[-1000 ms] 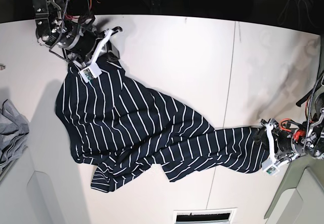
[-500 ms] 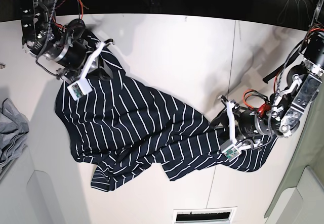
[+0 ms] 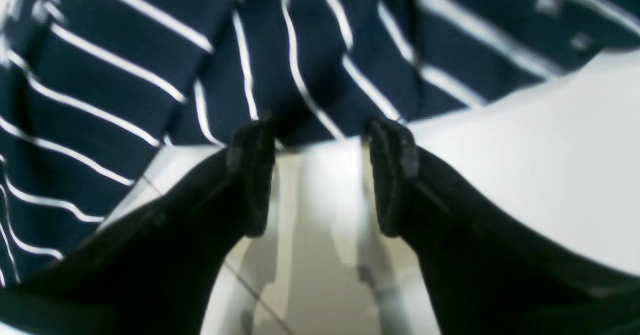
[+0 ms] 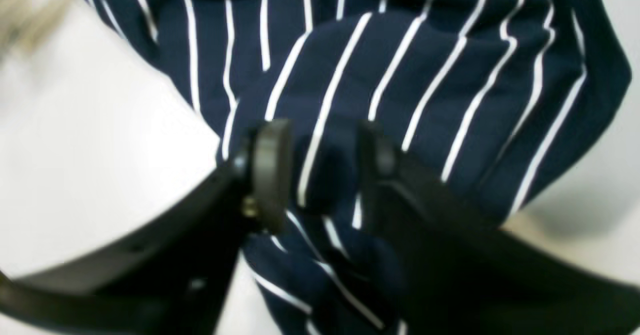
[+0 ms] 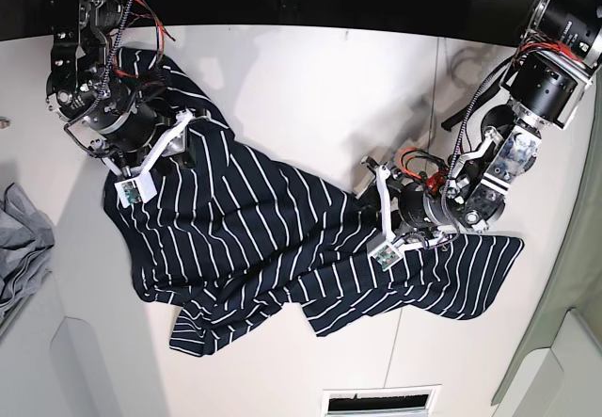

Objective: Layout the t-shirt on the table in an organized manner, then fold the t-shirt properly

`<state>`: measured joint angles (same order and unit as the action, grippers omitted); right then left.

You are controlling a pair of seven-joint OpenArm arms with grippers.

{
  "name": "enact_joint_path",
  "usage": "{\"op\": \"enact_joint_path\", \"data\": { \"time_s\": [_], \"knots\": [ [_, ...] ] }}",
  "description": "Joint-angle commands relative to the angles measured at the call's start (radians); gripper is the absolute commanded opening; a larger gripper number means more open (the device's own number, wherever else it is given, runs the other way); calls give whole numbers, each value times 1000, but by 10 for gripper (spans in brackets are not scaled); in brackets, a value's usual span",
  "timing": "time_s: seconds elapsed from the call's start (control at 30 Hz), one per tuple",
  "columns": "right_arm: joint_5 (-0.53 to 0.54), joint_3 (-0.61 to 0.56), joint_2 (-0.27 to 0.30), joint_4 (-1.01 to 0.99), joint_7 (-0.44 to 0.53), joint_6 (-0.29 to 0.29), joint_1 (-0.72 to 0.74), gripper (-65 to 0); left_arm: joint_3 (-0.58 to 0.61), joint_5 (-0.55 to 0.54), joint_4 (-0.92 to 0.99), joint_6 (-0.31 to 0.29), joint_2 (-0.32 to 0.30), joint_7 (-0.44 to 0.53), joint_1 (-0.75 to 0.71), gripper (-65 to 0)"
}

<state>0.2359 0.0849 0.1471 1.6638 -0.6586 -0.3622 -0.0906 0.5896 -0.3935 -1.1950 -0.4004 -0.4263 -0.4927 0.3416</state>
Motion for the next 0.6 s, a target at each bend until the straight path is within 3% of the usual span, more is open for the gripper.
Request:
{"op": "enact_joint_path", "data": {
  "time_s": [0.0, 0.17, 0.27, 0.33, 0.4, 0.43, 0.57],
  "knots": [
    [19, -8, 1, 6, 28, 0, 11, -397, -8, 18, -3, 1, -3, 45, 21, -316],
    [6, -66, -1, -115, 94, 0, 30, -397, -8, 100, 61, 71, 51, 108, 19, -316],
    [-1, -90, -1, -212, 98, 0, 53, -398, -8, 156, 110, 84, 99, 138, 18, -337],
    [-27, -92, -1, -245, 92, 0, 53, -456, -8, 188, 136, 83, 128, 137, 18, -448],
    [-59, -92, 2, -254, 70, 0, 48, -587, -8, 205, 145, 83, 145, 132, 18, -602],
    [-69, -92, 6, -254, 58, -2, 45, -650, -8, 205, 143, 83, 148, 122, 18, -650],
    [-68, -92, 30, -250, -1, -9, 45, -650, -8, 203, 96, 47, 146, 62, 8, -650]
  ]
}}
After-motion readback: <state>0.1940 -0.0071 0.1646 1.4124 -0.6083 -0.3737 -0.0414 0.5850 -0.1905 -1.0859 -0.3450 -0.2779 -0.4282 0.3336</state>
